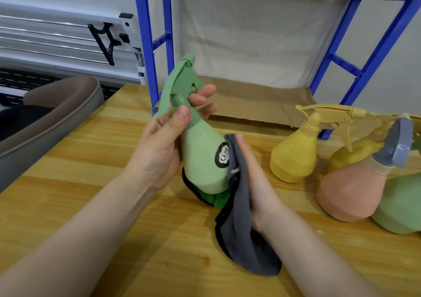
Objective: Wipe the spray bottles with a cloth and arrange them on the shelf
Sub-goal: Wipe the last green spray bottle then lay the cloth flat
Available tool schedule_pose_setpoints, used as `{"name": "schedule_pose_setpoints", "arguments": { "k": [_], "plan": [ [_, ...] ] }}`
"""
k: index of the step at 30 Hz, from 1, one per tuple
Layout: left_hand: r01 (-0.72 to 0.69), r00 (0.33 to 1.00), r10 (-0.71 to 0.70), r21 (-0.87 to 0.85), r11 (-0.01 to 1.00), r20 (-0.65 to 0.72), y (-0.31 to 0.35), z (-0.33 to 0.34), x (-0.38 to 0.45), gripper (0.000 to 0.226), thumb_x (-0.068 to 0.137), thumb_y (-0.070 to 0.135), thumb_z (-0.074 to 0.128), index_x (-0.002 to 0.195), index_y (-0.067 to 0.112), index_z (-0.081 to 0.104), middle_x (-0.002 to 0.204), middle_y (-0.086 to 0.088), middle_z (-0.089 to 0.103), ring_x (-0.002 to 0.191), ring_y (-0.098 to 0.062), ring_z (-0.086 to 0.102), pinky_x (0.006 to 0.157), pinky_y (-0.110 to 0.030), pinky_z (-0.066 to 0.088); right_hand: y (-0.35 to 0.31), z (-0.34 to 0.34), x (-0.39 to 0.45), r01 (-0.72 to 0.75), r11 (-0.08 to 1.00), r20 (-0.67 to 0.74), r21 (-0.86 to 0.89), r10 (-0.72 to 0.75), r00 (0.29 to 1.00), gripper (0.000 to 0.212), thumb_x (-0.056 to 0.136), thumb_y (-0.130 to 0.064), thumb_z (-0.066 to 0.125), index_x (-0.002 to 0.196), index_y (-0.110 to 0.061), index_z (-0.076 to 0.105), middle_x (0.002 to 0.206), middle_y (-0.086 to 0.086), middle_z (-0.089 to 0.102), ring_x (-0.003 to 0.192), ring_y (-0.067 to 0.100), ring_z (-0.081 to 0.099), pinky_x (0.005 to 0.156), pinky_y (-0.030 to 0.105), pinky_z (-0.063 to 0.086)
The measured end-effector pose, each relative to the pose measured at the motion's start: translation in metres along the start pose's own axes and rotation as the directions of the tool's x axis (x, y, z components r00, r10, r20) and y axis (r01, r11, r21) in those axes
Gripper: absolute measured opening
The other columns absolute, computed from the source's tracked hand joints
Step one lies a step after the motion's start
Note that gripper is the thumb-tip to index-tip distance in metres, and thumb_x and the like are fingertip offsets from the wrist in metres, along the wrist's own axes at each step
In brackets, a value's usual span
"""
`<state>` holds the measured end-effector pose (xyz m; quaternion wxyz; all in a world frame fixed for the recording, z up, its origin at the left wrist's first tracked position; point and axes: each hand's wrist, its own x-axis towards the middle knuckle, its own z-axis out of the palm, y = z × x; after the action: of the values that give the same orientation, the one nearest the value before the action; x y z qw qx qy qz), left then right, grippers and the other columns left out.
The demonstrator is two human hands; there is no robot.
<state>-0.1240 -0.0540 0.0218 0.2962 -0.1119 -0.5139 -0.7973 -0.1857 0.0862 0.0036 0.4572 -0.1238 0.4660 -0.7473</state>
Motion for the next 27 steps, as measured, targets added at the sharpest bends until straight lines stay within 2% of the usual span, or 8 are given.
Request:
{"name": "schedule_pose_setpoints", "arguments": {
  "k": [3,6,7,9,11,12,20,27],
  "plan": [
    [-0.013,1.0,0.012,0.068,0.998,0.022,-0.002,0.005,-0.002,0.026,0.082,0.038,0.068,0.1,0.018,0.069,0.129,-0.002,0.064,0.111,-0.022,0.063,0.095,-0.033,0.048,-0.001,-0.003,0.004,-0.037,0.997,-0.06,0.061,0.04,0.997,0.051,0.095,-0.055,0.042,0.116,-0.019,0.072,0.11,0.001,0.074,0.096,0.011,0.071,0.078,0.025,0.056],
    [-0.002,1.0,0.001,0.076,0.997,0.018,-0.001,0.001,0.0,0.027,0.083,0.036,0.066,0.101,0.016,0.067,0.129,-0.004,0.064,0.108,-0.024,0.065,0.096,-0.033,0.047,-0.005,-0.005,0.003,-0.059,0.998,-0.037,-0.003,0.059,0.998,0.056,0.102,-0.044,0.032,0.081,-0.024,0.08,0.085,-0.009,0.077,0.075,-0.001,0.071,0.061,0.014,0.054],
    [0.003,1.0,-0.004,0.082,0.997,0.013,0.0,-0.001,0.001,0.027,0.084,0.036,0.065,0.101,0.015,0.067,0.129,-0.005,0.064,0.107,-0.024,0.066,0.095,-0.033,0.048,-0.007,-0.005,0.003,-0.06,0.997,-0.042,-0.048,0.058,0.997,0.053,0.103,-0.04,0.03,0.082,-0.027,0.076,0.077,-0.014,0.075,0.069,-0.005,0.07,0.058,0.011,0.052],
    [0.013,1.0,-0.014,0.109,0.994,0.014,0.0,-0.003,0.002,0.028,0.083,0.036,0.064,0.101,0.014,0.066,0.128,-0.005,0.064,0.103,-0.022,0.067,0.094,-0.034,0.049,-0.009,-0.009,0.002,-0.05,0.985,-0.077,-0.166,0.037,0.996,0.036,0.103,-0.042,0.034,0.099,-0.027,0.067,0.082,-0.019,0.075,0.078,-0.007,0.069,0.072,0.012,0.053],
    [0.02,0.999,-0.023,0.144,0.989,0.022,-0.002,-0.003,0.001,0.026,0.084,0.036,0.063,0.1,0.016,0.067,0.127,-0.004,0.064,0.1,-0.021,0.067,0.092,-0.032,0.05,-0.009,-0.012,0.003,-0.08,0.957,-0.126,-0.279,0.046,0.991,0.043,0.095,-0.057,0.046,0.114,-0.026,0.068,0.103,-0.011,0.075,0.098,0.004,0.07,0.093,0.025,0.051],
    [0.023,0.999,-0.027,0.161,0.987,0.024,-0.003,-0.002,0.0,0.025,0.084,0.035,0.062,0.1,0.017,0.067,0.127,-0.003,0.064,0.101,-0.02,0.067,0.09,-0.031,0.05,-0.008,-0.014,0.004,-0.073,0.947,-0.154,-0.314,0.025,0.988,0.044,0.093,-0.059,0.048,0.114,-0.026,0.069,0.104,-0.01,0.075,0.098,0.005,0.07,0.092,0.026,0.051],
    [-0.03,0.999,0.032,0.306,0.952,-0.001,-0.015,0.006,-0.003,0.029,0.089,0.034,0.064,0.106,0.01,0.061,0.127,-0.001,0.063,0.104,-0.021,0.066,0.091,-0.03,0.049,-0.007,-0.008,0.003,0.044,0.935,-0.359,-0.351,-0.177,0.917,0.037,0.096,-0.046,0.055,0.091,-0.012,0.068,0.073,0.005,0.074,0.06,0.017,0.071,0.045,0.025,0.052],
    [-0.088,0.963,0.159,0.305,0.948,-0.217,-0.02,0.002,-0.002,0.016,0.095,0.019,0.055,0.107,0.011,0.061,0.123,0.0,0.065,0.099,-0.018,0.065,0.09,-0.033,0.049,0.009,0.002,0.001,0.053,0.941,-0.314,-0.335,-0.164,0.935,0.044,0.094,-0.055,0.052,0.096,-0.017,0.072,0.084,0.009,0.076,0.076,0.028,0.073,0.072,0.046,0.058]
  ]
}}
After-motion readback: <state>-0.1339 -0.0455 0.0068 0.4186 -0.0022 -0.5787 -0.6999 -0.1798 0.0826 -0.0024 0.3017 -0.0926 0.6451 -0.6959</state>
